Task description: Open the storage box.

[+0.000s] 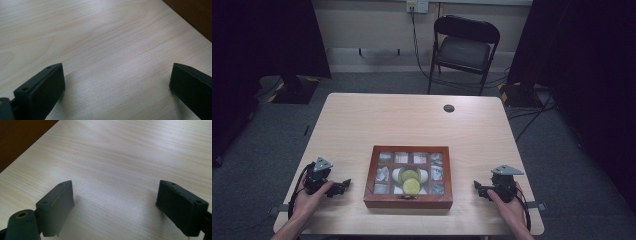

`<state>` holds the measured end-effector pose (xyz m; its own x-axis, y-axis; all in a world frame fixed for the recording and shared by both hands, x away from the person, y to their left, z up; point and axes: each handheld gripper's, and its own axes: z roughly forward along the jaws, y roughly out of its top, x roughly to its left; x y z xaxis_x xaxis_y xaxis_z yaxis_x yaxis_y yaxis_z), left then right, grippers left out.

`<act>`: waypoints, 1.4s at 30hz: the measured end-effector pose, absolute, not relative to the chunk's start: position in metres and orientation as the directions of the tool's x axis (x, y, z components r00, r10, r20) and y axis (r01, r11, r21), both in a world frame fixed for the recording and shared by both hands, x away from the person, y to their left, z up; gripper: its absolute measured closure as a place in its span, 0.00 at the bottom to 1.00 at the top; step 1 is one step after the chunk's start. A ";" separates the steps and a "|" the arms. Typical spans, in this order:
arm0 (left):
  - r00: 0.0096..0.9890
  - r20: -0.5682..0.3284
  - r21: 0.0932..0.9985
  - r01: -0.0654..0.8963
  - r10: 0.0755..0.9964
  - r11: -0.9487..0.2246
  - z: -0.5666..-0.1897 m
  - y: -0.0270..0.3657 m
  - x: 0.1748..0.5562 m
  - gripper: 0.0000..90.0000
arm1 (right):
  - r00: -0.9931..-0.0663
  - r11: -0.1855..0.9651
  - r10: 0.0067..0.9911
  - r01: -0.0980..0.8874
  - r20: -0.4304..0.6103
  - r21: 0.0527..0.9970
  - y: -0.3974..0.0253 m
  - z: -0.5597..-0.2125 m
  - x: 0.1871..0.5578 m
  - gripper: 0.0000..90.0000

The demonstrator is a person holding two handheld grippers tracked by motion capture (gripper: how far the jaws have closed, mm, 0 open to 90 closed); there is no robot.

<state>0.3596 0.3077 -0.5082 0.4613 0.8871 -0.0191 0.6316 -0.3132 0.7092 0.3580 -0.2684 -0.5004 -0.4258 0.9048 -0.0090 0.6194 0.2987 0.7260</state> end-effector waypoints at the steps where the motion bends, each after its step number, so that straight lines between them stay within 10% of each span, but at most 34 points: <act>1: 0.460 -0.020 0.709 0.632 0.887 -0.312 -0.508 0.308 0.360 0.00 | -0.427 0.299 0.904 0.620 -0.008 0.726 -0.269 -0.500 0.358 0.15; 42: 0.460 -0.018 0.708 0.633 0.888 -0.314 -0.508 0.308 0.360 0.00 | -0.555 0.235 0.819 0.556 0.146 0.797 -0.256 -0.460 0.344 0.46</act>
<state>0.3595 0.3076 -0.5081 0.4601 0.8877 -0.0177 0.6327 -0.3138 0.7080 0.3439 -0.2556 -0.4601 -0.5551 0.8189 0.1458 0.5559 0.2349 0.7974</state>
